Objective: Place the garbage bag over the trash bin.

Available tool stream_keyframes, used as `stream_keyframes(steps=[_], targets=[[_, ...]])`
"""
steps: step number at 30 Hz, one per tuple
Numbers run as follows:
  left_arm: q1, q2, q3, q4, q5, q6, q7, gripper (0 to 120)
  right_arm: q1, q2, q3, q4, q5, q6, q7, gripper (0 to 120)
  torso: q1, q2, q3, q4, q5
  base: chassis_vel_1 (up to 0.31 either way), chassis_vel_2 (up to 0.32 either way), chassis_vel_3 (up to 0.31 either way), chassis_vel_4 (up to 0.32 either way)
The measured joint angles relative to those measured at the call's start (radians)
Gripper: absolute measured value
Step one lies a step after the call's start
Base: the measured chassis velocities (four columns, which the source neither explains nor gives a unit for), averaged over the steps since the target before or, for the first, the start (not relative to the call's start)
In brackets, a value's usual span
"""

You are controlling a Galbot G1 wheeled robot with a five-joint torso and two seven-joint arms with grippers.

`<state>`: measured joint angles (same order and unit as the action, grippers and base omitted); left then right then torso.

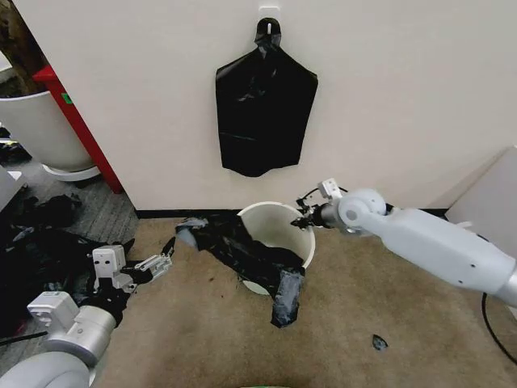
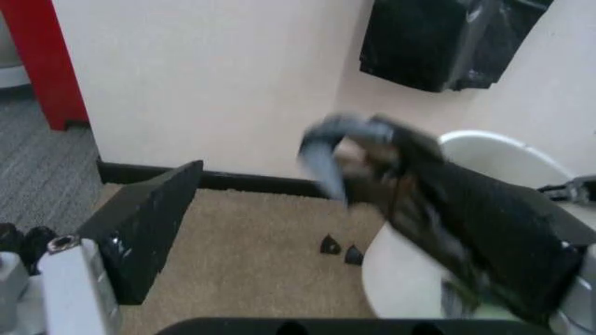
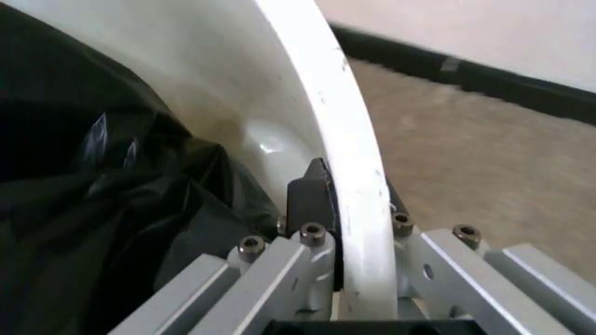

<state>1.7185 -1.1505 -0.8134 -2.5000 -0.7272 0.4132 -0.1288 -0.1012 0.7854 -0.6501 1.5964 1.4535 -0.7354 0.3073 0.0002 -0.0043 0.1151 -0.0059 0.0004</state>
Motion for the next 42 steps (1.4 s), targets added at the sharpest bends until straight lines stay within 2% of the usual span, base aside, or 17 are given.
stream_keyframes(steps=[3, 5, 11, 12, 13, 19, 26, 31, 42], targets=[[0.0, -0.001, 0.0, 0.0, -0.007, -0.005, 0.0, 100, -0.078, -0.019, 0.124, 0.049, 0.078, 0.001, 0.173, 0, 0.0, 0.0, 0.0, 0.0, -0.0002, 0.0, 0.0, 0.0, 0.0], [0.0, -0.001, 0.001, 0.0, -0.008, -0.007, 0.001, 100, -0.095, -0.024, 0.151, 0.064, 0.102, 0.002, 0.213, 0, 0.0, 0.0, 0.0, -0.0001, -0.0001, 0.0, 0.0, 0.0, 0.0], [-0.002, -0.011, 0.007, 0.0, -0.01, -0.014, 0.006, 100, -0.253, -0.039, 0.351, 0.244, 0.402, 0.004, 0.598, 0, 0.0, 0.0, 0.0, -0.0001, -0.0002, 0.0, 0.0, 0.0, 0.0], [-0.002, -0.011, 0.007, 0.0, -0.01, -0.014, 0.006, 100, -0.253, -0.039, 0.351, 0.244, 0.402, 0.004, 0.598, 0, 0.0, 0.0, 0.0, -0.0001, -0.0002, 0.0, 0.0, 0.0, 0.0], [-0.001, -0.011, 0.008, 0.0, -0.009, -0.015, 0.007, 100, -0.317, -0.025, 0.412, 0.304, 0.485, 0.021, 0.712, 0, 0.0, 0.0, 0.0, 0.0001, -0.0001, 0.0, 0.0, 0.0, 0.0], [-0.004, -0.008, 0.014, 0.0, -0.007, -0.019, 0.007, 100, -0.458, 0.007, 0.502, 0.431, 0.496, 0.175, 0.906, 0, 0.0, 0.0, 0.0, 0.0, -0.0002, 0.0, 0.0, 0.0, 0.0], [-0.008, 0.005, 0.018, 0.0, -0.004, -0.025, 0.004, 100, -0.579, 0.037, 0.553, 0.565, 0.433, 0.301, 1.042, 0, 0.0, 0.0, 0.0, 0.0, -0.0004, 0.0, 0.0, 0.0, 0.0], [-0.012, 0.006, 0.027, 0.0, -0.003, -0.025, 0.004, 100, -0.656, 0.044, 0.552, 0.626, 0.362, 0.336, 1.051, 0, 0.0, 0.0, 0.0, -0.0001, -0.0005, 0.0, 0.0, 0.0, 0.0], [-0.016, 0.03, 0.032, 0.0, -0.003, -0.013, -0.011, 100, -0.778, 0.11, 0.531, 0.613, 0.187, 0.347, 1.032, 0, 0.0, 0.0, 0.0, -0.0001, -0.0003, 0.0, 0.0, 0.0, 0.0]])
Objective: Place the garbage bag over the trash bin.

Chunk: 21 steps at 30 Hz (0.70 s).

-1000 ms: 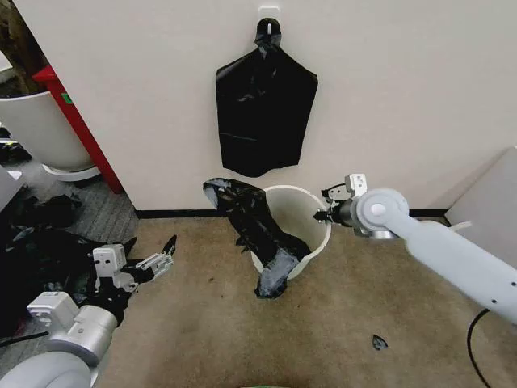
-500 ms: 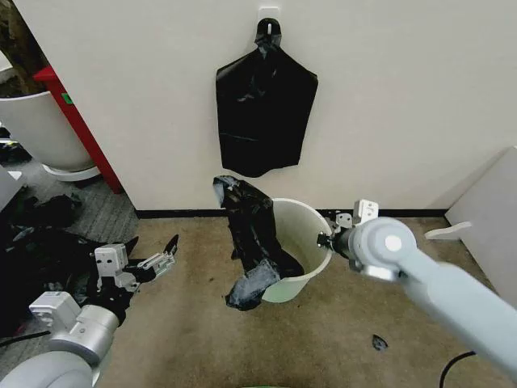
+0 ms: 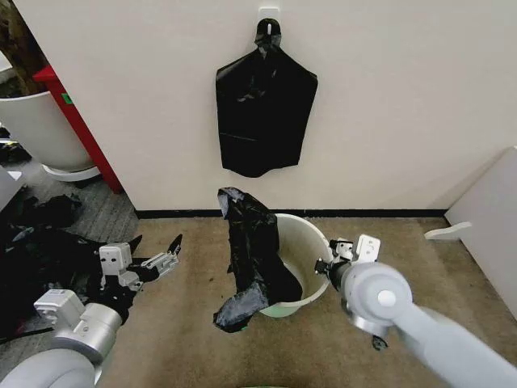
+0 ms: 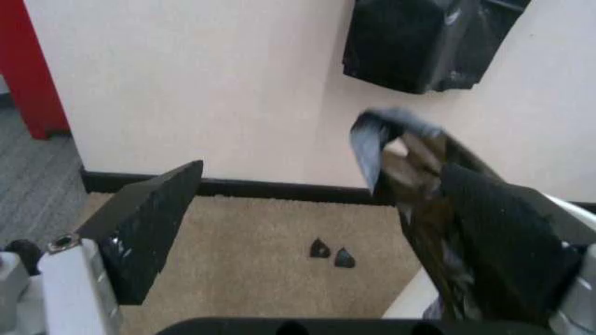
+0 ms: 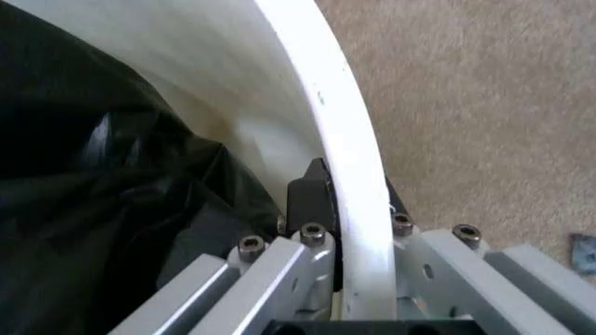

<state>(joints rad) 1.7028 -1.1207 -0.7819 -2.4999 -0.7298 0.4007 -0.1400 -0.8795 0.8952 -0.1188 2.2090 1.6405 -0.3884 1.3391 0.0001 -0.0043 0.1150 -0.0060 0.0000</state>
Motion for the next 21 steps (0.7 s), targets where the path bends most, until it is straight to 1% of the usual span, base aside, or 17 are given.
stream_keyframes(steps=[13, 21], targets=[[-0.003, -0.007, -0.003, 0.0, 0.001, 0.007, -0.005, 100, 0.0, 0.045, -0.064, -0.059, -0.066, 0.019, 0.002, 0, 0.0, 0.0, 0.0, 0.0001, -0.0001, 0.0, 0.0, 0.0, 0.0], [-0.003, -0.014, -0.001, 0.0, 0.006, 0.007, -0.003, 100, -0.005, 0.052, -0.068, -0.084, -0.085, 0.02, -0.003, 0, 0.0, 0.0, 0.0, 0.0, -0.0001, 0.0, 0.0, 0.0, 0.0]])
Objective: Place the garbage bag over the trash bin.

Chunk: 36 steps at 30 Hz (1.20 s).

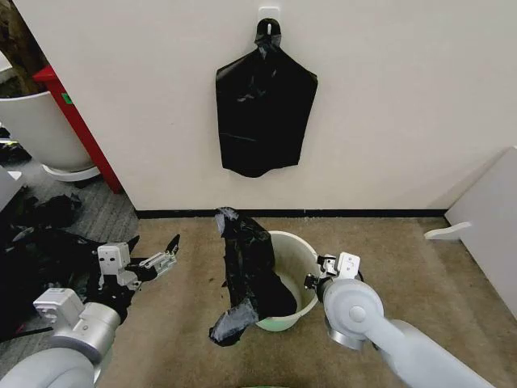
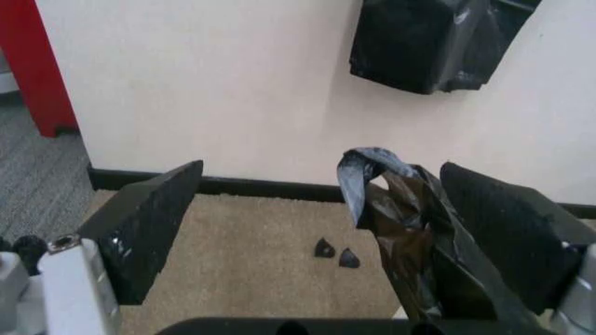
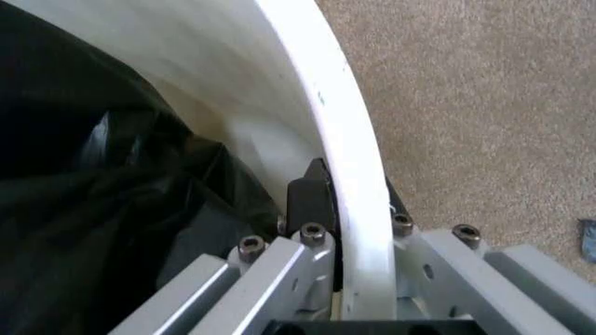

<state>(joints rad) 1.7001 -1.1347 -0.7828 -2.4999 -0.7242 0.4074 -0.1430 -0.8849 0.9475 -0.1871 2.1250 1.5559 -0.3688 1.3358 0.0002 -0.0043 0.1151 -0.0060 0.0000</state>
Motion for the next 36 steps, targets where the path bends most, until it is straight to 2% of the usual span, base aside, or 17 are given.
stream_keyframes(steps=[7, 10, 11, 16, 18, 23, 26, 31, 36], targets=[[0.003, -0.003, 0.0, 0.0, 0.002, -0.002, 0.004, 100, -0.014, 0.003, 0.012, -0.003, -0.001, 0.0, -0.015, 0, 0.0, 0.0, 0.0, 0.0, 0.0001, 0.0, 0.0, 0.0, 0.0], [0.003, -0.003, 0.0, 0.0, 0.002, -0.005, 0.004, 100, -0.018, -0.002, 0.016, 0.0, -0.002, 0.0, -0.025, 11, 0.0, 0.0, 0.0, 0.0, -0.0001, 0.0, 0.0, 0.0, 0.0], [0.003, -0.003, 0.0, 0.0, 0.002, -0.005, 0.004, 100, -0.018, -0.002, 0.016, 0.0, -0.002, 0.0, -0.025, 11, 0.0, 0.0, 0.0, 0.0, -0.0001, 0.0, 0.0, 0.0, 0.0], [0.001, 0.0, -0.003, 0.0, 0.001, -0.008, 0.008, 100, -0.021, -0.024, 0.039, 0.028, 0.009, -0.005, -0.028, 34, 0.0, 0.0, 0.0, 0.0, 0.0001, 0.0, 0.0, 0.0, 0.0], [0.001, 0.001, -0.003, 0.0, 0.001, -0.008, 0.009, 100, -0.022, -0.03, 0.046, 0.038, 0.013, -0.007, -0.029, 37, 0.0, 0.0, 0.0, 0.0001, 0.0001, 0.0, 0.0, 0.0, 0.0], [-0.006, 0.001, -0.002, 0.0, 0.0, -0.006, 0.016, 100, -0.05, -0.093, 0.096, 0.114, 0.029, -0.034, -0.036, 59, 0.0, 0.0, 0.0, 0.0, 0.0002, 0.0, 0.0, 0.0, 0.0], [-0.008, 0.001, -0.002, 0.0, 0.0, -0.006, 0.017, 100, -0.067, -0.127, 0.123, 0.154, 0.011, -0.05, -0.05, 67, 0.0, 0.0, 0.0, 0.0, 0.0002, 0.0, 0.0, 0.0, 0.0], [-0.01, 0.004, -0.002, 0.0, 0.004, -0.005, 0.02, 100, -0.097, -0.213, 0.208, 0.262, -0.051, -0.094, -0.197, 87, 0.0, 0.0, 0.0, -0.0002, 0.0001, 0.0, 0.0, 0.0, 0.0], [-0.007, 0.019, -0.011, 0.0, 0.022, -0.011, 0.034, 100, -0.048, -0.223, 0.202, 0.304, -0.059, -0.111, -0.315, 99, 0.0, 0.0, 0.0, -0.0001, 0.0001, 0.0, 0.0, 0.0, 0.0]])
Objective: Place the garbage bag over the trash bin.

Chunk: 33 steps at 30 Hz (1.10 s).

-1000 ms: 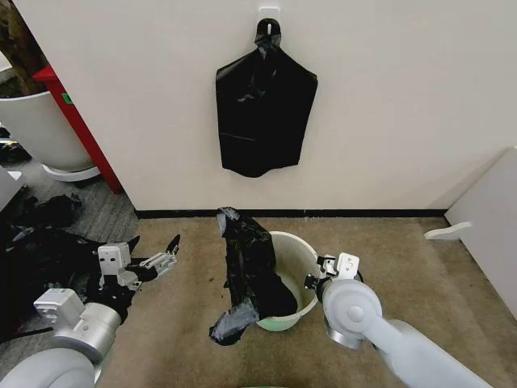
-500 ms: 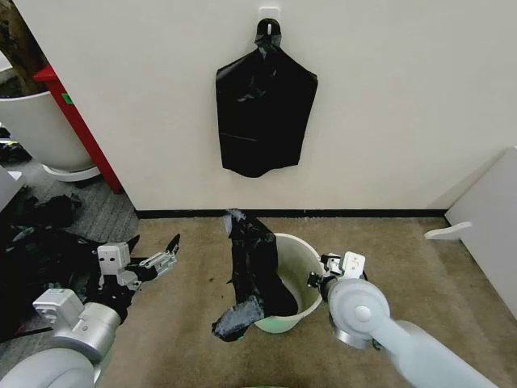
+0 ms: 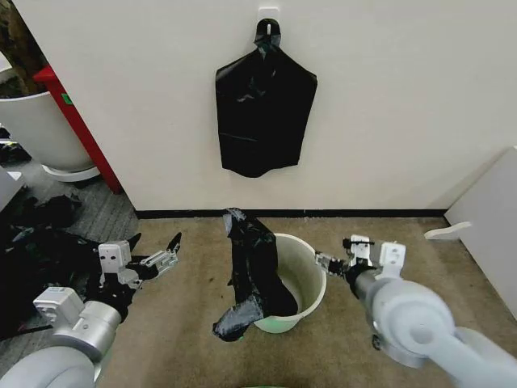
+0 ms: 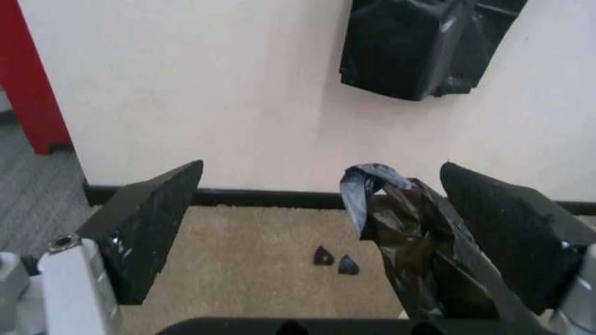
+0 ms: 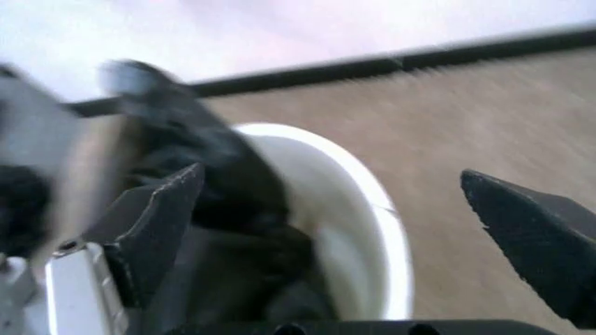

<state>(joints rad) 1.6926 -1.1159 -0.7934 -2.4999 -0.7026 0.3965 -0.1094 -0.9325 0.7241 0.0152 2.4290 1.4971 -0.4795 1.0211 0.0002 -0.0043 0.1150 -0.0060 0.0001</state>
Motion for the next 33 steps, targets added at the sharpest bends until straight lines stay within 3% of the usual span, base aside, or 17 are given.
stream_keyframes(steps=[4, 10, 21, 28, 33], targets=[[0.002, 0.014, -0.008, 0.0, 0.012, -0.009, 0.008, 100, 0.077, 0.019, -0.068, 0.012, 0.001, -0.015, -0.042, 100, 0.0, 0.0, 0.0, 0.0, 0.0, 0.0, 0.0, 0.0, 0.0], [0.002, 0.017, -0.018, 0.0, 0.033, -0.027, 0.004, 100, 0.24, 0.14, -0.251, -0.025, 0.016, -0.025, -0.013, 100, 0.0, 0.0, 0.0, 0.0002, -0.0002, 0.0, 0.0, 0.0, 0.0], [0.01, 0.003, -0.028, 0.0, 0.038, -0.035, -0.01, 100, 0.286, 0.25, -0.417, -0.098, 0.008, -0.044, 0.063, 100, 0.0, 0.0, 0.0, 0.0001, -0.0004, 0.0, 0.0, 0.0, 0.0], [0.009, -0.001, -0.027, 0.0, 0.038, -0.036, -0.008, 100, 0.292, 0.294, -0.438, -0.168, 0.035, -0.045, 0.115, 78, 0.0, 0.0, 0.0, 0.0002, -0.0003, 0.0, 0.0, 0.0, 0.0], [0.003, -0.001, -0.022, 0.0, 0.037, -0.037, -0.005, 100, 0.285, 0.303, -0.455, -0.217, 0.029, -0.045, 0.131, 55, 0.0, 0.0, 0.0, 0.0001, -0.0001, 0.0, 0.0, 0.0, 0.0]])
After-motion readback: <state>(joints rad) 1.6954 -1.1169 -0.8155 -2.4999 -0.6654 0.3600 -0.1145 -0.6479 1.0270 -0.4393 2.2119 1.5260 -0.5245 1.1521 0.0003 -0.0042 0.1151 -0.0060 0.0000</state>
